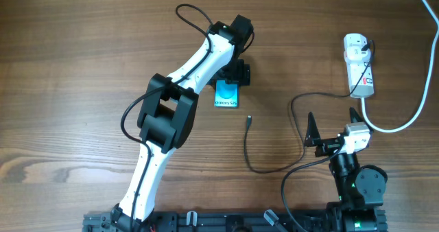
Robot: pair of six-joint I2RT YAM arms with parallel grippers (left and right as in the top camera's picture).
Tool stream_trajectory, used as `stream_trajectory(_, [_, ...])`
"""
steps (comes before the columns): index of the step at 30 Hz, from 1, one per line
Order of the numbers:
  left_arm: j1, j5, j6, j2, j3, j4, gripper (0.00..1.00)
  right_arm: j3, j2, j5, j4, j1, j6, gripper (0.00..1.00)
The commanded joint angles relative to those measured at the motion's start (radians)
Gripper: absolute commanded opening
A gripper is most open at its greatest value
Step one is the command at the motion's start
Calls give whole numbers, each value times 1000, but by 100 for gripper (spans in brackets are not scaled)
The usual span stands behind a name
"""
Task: Plug charger to phone and switch on socket
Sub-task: 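Close the left gripper on the phone's top edge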
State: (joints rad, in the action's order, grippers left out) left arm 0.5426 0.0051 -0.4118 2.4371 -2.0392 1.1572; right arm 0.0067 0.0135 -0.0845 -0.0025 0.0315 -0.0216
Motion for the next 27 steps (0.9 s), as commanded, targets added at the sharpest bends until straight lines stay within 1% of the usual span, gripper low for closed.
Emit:
stream_trajectory(1, [3,35,19,17,31,5,90,-1,-6,10,2,4,-2,100])
stream_trajectory(4, [3,35,19,17,31,5,89,0,-6,10,2,4,-2,100])
stream_trajectory(6, [3,35,19,17,31,5,84,0,-6,10,2,4,-2,100])
stream_trajectory(7, [3,35,19,17,31,5,82,0,-6,10,2,4,-2,100])
stream_trajectory(16, [3,35,15,17,31,1,81,0,-6,10,2,4,-2,100])
stream_trajectory(20, [2,35,15,15,31,1,72,-1,-6,10,2,4,-2,100])
stream_trajectory(27, [-21,40,11,-5,29,2,71,0,-6,10,2,4,-2,100])
